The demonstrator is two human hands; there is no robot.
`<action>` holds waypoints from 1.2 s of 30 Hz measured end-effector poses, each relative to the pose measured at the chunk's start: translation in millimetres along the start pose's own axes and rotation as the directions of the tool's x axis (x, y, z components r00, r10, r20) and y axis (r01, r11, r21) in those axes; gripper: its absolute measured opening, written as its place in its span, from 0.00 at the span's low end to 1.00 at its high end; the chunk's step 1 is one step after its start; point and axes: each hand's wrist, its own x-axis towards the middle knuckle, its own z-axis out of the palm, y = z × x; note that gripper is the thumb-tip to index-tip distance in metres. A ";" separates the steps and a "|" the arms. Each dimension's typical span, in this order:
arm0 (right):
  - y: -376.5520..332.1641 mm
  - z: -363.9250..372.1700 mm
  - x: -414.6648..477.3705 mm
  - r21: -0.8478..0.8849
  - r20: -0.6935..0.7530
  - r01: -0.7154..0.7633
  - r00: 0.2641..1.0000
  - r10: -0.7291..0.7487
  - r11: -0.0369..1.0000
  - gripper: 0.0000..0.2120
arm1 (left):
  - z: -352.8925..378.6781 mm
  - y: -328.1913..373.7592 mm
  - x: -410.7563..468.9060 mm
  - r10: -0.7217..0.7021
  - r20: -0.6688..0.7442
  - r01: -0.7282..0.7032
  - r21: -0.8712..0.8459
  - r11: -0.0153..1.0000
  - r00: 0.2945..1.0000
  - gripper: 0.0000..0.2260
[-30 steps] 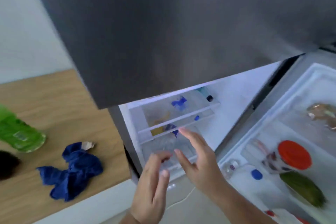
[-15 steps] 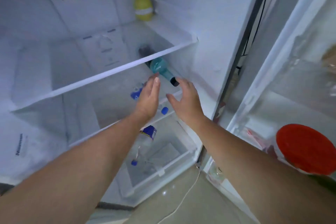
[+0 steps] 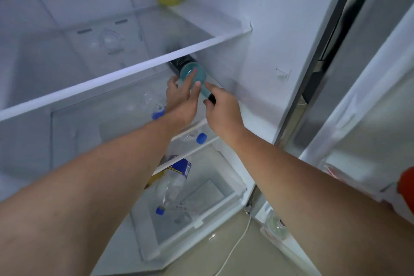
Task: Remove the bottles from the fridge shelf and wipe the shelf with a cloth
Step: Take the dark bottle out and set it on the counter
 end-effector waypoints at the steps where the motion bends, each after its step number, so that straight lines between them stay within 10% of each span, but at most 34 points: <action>1: -1.5 -5.7 -8.0 0.018 -0.003 -0.013 1.000 0.013 1.000 0.23 | -2.0 1.0 1.8 0.001 0.007 -0.001 0.033 0.999 1.000 0.22; 18: -40.9 -117.6 -158.7 0.314 0.126 -0.228 0.972 0.198 0.921 0.17 | -65.6 22.1 -64.7 -0.328 -0.061 0.289 -0.338 0.895 0.943 0.30; 30: -210.7 -213.3 -185.4 0.216 -0.348 0.167 0.934 -0.084 0.962 0.06 | -173.6 124.5 -269.2 -0.555 -0.093 0.455 -0.469 0.757 0.827 0.14; 36: -332.7 -257.5 -178.7 0.261 -0.402 0.459 0.852 -0.336 0.849 0.03 | -258.1 185.5 -352.5 -0.521 -0.054 0.422 -0.520 0.743 0.852 0.25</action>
